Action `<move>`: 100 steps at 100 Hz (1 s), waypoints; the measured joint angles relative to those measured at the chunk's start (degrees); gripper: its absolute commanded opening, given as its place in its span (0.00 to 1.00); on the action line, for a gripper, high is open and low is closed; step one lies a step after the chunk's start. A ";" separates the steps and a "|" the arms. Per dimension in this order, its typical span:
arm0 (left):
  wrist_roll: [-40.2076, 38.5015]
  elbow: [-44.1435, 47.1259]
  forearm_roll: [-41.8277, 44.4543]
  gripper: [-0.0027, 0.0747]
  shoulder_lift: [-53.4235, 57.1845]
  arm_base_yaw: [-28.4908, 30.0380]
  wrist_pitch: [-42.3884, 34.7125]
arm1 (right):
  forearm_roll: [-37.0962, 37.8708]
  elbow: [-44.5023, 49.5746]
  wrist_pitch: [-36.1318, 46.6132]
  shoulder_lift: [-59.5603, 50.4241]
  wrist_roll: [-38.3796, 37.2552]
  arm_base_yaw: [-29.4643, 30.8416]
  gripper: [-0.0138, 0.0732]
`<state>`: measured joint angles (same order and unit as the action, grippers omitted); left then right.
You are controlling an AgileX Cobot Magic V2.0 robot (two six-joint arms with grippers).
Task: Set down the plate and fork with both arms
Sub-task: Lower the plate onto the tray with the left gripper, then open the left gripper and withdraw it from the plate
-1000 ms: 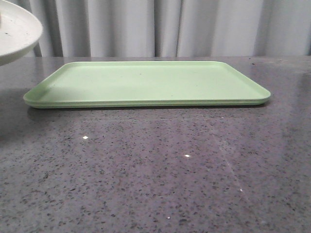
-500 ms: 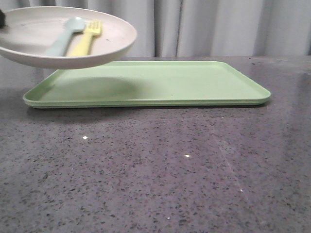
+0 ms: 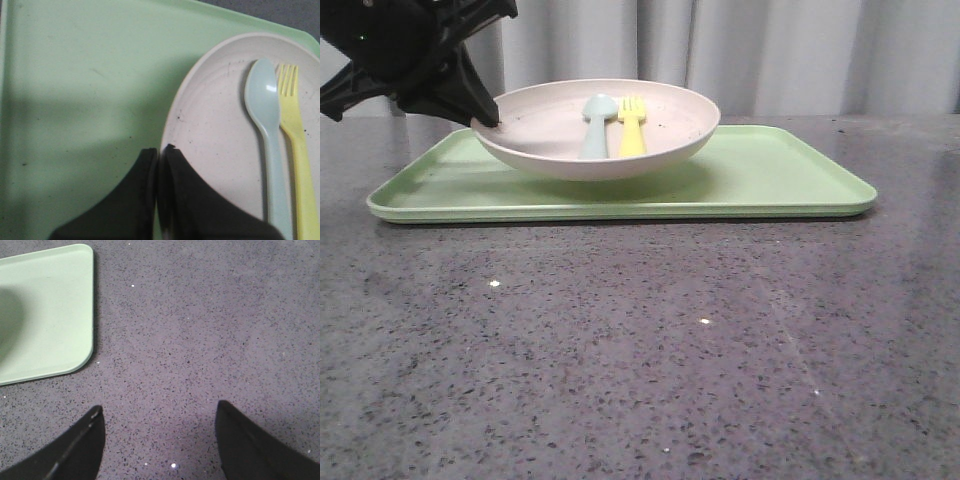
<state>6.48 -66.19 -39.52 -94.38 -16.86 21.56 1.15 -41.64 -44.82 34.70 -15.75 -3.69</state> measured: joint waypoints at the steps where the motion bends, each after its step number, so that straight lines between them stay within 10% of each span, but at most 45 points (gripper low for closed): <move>1: 0.00 0.00 0.01 0.01 -0.20 0.00 -0.24 | 0.00 0.00 0.00 0.00 0.00 0.00 0.72; 44: 0.00 -0.10 -0.35 0.02 -3.95 0.00 -3.78 | 0.00 0.00 0.00 0.00 0.00 0.00 0.72; 75: 0.00 -0.35 -0.74 0.43 -4.42 0.00 -3.32 | 0.00 0.00 -0.10 0.00 0.00 0.00 0.72; 100: 0.00 -0.35 -0.62 0.44 -3.48 0.00 -2.89 | 0.00 0.00 0.36 0.00 0.00 0.00 0.72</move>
<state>6.48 -66.54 -40.14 -97.87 -16.86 18.67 1.15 -41.64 -44.47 34.70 -15.75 -3.69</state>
